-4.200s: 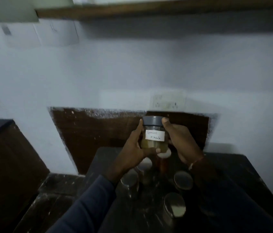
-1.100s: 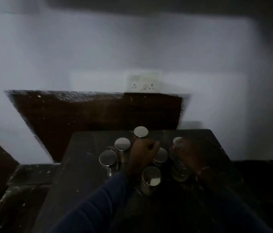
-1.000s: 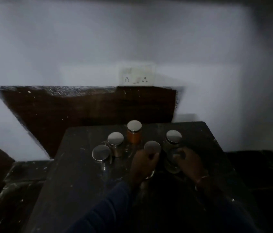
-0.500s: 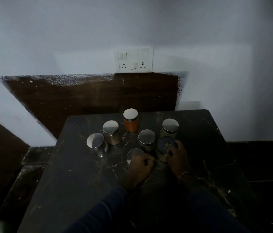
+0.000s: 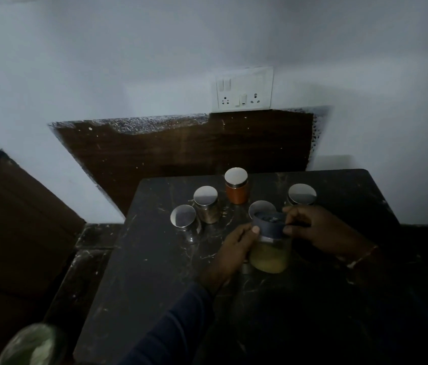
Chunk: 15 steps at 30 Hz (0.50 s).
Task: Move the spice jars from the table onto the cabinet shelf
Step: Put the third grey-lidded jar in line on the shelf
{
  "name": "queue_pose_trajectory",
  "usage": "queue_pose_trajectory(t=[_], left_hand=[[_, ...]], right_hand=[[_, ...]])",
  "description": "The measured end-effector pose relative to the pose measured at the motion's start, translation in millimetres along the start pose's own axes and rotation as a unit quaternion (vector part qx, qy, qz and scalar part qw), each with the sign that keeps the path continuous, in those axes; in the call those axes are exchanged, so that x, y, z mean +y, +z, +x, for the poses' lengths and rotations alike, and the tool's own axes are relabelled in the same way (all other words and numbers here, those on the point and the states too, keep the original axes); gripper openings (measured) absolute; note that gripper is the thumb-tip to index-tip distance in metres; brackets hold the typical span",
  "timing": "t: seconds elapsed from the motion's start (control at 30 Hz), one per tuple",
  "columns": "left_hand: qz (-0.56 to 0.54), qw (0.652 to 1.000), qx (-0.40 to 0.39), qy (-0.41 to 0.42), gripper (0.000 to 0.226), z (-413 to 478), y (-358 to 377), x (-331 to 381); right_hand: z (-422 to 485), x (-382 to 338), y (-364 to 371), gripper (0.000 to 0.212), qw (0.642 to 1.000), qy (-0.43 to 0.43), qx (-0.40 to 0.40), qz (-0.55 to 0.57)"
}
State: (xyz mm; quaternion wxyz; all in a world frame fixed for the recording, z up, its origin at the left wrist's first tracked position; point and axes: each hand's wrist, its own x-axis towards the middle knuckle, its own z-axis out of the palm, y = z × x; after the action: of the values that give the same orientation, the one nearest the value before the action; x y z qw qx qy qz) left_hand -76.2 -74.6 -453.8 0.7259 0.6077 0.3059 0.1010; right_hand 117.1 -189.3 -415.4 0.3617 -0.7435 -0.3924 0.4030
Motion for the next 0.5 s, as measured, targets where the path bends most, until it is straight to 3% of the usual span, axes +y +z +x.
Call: queue_pose_trajectory(t=[0.1, 0.17, 0.33, 0.43, 0.5], left_hand=[[-0.073, 0.997, -0.002, 0.007, 0.046, -3, -8, 4], [-0.107, 0.994, 0.021, 0.017, 0.044, -4, -12, 5], [-0.11, 0.985, 0.121, 0.06, 0.032, -6, -15, 2], [-0.018, 0.974, 0.188, 0.128, 0.026, -8, -10, 2], [0.041, 0.966, 0.199, 0.161, 0.032, -6, -11, 0]], right_hand=[[1, -4, 11, 0.018, 0.971, 0.017, -0.008, 0.239], [3, -8, 33, 0.024, 0.944, 0.033, 0.028, 0.327], [11, -22, 108, 0.016, 0.907, 0.067, 0.227, 0.347], [15, -34, 131, 0.036, 0.918, 0.047, 0.209, 0.332], [19, -42, 135, 0.036, 0.925, 0.017, 0.205, 0.321]])
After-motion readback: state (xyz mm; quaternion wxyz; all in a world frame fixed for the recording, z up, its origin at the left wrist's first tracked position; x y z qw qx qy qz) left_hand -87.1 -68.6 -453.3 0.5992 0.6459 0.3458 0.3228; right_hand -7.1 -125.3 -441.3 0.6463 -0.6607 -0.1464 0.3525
